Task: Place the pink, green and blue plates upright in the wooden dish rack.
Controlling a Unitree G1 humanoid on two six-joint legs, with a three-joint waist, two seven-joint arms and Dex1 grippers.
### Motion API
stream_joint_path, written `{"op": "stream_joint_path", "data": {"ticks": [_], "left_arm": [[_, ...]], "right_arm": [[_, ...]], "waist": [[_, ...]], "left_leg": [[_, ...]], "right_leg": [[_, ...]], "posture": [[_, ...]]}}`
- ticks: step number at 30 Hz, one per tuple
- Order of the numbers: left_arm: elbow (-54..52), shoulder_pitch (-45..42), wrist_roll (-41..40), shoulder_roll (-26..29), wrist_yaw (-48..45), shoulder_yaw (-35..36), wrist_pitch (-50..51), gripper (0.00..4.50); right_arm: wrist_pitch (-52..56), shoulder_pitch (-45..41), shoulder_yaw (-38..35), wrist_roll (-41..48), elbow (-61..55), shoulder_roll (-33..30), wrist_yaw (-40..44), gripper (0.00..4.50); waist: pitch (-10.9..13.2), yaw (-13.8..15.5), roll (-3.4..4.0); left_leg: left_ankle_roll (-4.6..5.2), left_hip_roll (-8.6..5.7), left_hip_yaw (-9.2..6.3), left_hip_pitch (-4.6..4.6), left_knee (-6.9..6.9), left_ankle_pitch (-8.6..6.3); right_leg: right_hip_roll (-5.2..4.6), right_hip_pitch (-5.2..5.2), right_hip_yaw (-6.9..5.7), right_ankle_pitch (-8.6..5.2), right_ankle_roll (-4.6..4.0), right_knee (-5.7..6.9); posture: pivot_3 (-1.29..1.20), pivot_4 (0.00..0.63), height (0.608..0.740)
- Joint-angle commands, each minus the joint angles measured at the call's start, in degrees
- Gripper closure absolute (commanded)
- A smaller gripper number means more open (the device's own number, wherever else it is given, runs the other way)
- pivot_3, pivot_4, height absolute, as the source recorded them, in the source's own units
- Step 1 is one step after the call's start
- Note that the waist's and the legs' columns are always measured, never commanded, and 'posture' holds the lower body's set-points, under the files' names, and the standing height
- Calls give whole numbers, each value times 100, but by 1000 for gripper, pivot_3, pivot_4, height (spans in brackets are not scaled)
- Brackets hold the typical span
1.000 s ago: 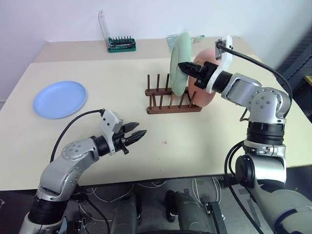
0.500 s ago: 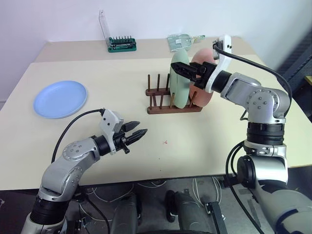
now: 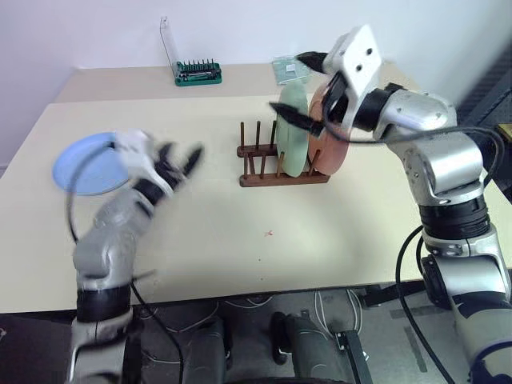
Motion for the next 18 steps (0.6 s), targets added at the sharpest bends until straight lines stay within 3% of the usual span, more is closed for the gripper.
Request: {"op": "stream_joint_path", "data": {"ticks": [1, 8, 18], "left_arm": [[435, -379, 88, -3, 1542, 1103, 212, 49], [818, -580, -41, 362, 2581, 2121, 1123, 49], [1719, -685, -465, 335, 2901, 2825, 1564, 49]], "right_arm": [[-189, 63, 154, -221, -200, 258, 20, 0], [-221, 467, 486, -397, -437, 715, 154, 0], [-241, 594, 433, -591, -422, 754, 230, 0]], "waist": [[0, -6, 0], [2, 85, -19], [-1, 139, -24]], "left_leg": [[0, 0, 1, 1, -2, 0], [-2, -2, 5, -13, 13, 0], [-4, -3, 3, -3, 20, -1]], "right_leg": [[0, 0, 0, 1, 0, 0], [-14, 3, -10, 10, -17, 2], [-24, 14, -11, 6, -26, 1]], "posture": [[0, 150, 730], [0, 150, 730], [0, 150, 730]]}}
